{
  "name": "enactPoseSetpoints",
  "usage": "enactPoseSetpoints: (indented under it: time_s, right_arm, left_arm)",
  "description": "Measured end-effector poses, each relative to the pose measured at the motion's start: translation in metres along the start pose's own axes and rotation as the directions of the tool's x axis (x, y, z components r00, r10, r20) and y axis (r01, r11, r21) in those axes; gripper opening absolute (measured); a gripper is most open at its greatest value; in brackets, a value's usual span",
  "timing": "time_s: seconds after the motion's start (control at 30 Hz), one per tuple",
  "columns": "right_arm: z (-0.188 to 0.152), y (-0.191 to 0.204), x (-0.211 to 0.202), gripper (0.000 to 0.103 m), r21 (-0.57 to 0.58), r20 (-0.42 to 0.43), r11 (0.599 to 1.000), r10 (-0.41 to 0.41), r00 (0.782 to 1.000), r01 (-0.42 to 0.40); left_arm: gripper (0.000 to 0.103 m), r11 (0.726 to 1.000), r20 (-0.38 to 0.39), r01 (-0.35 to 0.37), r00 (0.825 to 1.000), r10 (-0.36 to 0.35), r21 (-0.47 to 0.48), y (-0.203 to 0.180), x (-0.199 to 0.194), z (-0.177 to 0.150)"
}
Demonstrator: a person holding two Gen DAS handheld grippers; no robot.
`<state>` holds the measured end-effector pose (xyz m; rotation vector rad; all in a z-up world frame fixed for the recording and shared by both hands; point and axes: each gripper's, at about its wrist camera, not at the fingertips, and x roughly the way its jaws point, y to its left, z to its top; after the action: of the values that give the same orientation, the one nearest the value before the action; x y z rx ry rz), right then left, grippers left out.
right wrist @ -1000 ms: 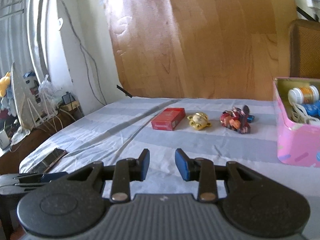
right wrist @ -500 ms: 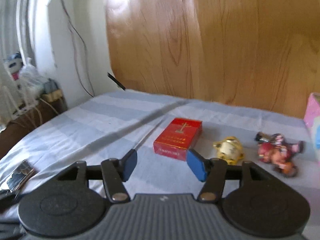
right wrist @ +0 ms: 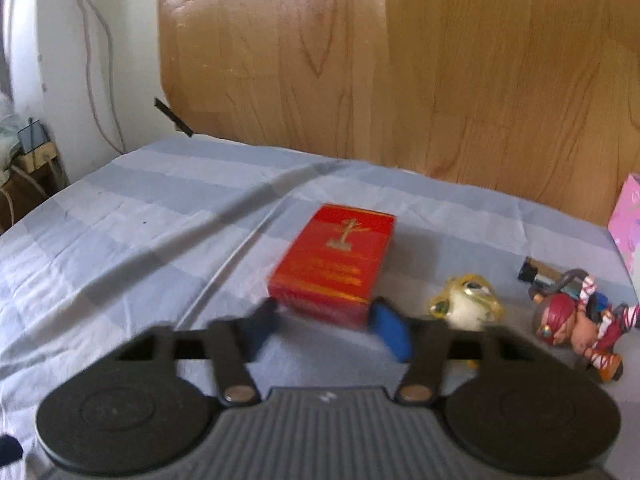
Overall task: Organize rigid objects
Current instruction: 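Reach the right gripper to the red cigarette pack, then grasp the red cigarette pack with the right gripper and lift it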
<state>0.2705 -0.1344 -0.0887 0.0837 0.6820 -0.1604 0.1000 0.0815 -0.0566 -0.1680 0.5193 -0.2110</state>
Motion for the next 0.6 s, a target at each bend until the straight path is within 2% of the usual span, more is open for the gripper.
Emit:
enactPoseSetpoints:
  time_s: [0.03, 0.07, 0.17, 0.3, 0.37, 0.47, 0.5, 0.57, 0.6]
  right_arm:
    - [-0.001, -0.001, -0.003, 0.02, -0.006, -0.002, 1.0, 0.015, 1.0, -0.015]
    - [-0.001, -0.002, -0.006, 0.009, -0.011, -0.011, 0.999, 0.039, 0.999, -0.04]
    - [-0.008, -0.004, -0.019, 0.009, -0.039, -0.02, 0.996, 0.08, 0.997, -0.081]
    - [-0.017, -0.006, -0.038, 0.014, -0.083, 0.022, 0.995, 0.066, 0.998, -0.064]
    - [-0.017, -0.007, -0.046, 0.027, -0.078, 0.045, 0.995, 0.072, 0.996, -0.068]
    - [-0.01, -0.005, -0.052, 0.037, -0.056, 0.08, 0.996, 0.08, 0.994, -0.075]
    - [-0.005, -0.003, -0.053, 0.047, -0.049, 0.101, 0.996, 0.085, 0.991, -0.08]
    - [0.005, 0.003, -0.048, 0.081, -0.032, 0.137, 0.997, 0.069, 0.988, -0.065]
    - [0.011, 0.006, -0.043, 0.088, -0.02, 0.144, 0.998, 0.056, 0.988, -0.053]
  left_arm:
    - [0.047, 1.0, -0.004, 0.003, 1.0, -0.003, -0.002, 0.0, 0.001, 0.0]
    - [0.047, 1.0, -0.01, 0.006, 1.0, -0.006, -0.004, 0.001, 0.001, 0.0]
    - [0.047, 1.0, -0.014, 0.007, 1.0, -0.007, -0.017, 0.003, 0.002, 0.0]
    - [0.047, 1.0, -0.009, 0.007, 1.0, -0.007, -0.026, 0.004, 0.0, 0.0]
    - [0.047, 1.0, -0.012, 0.009, 1.0, -0.01, -0.027, 0.005, 0.002, 0.0]
    - [0.047, 0.999, -0.017, 0.017, 1.0, -0.017, -0.04, 0.007, 0.002, 0.0]
    - [0.047, 0.999, -0.014, 0.019, 1.0, -0.019, -0.047, 0.008, 0.001, 0.0]
    - [0.047, 0.998, -0.011, 0.019, 1.0, -0.02, -0.056, 0.009, 0.001, 0.0]
    - [0.047, 0.998, -0.012, 0.02, 1.0, -0.02, -0.057, 0.009, 0.001, 0.0]
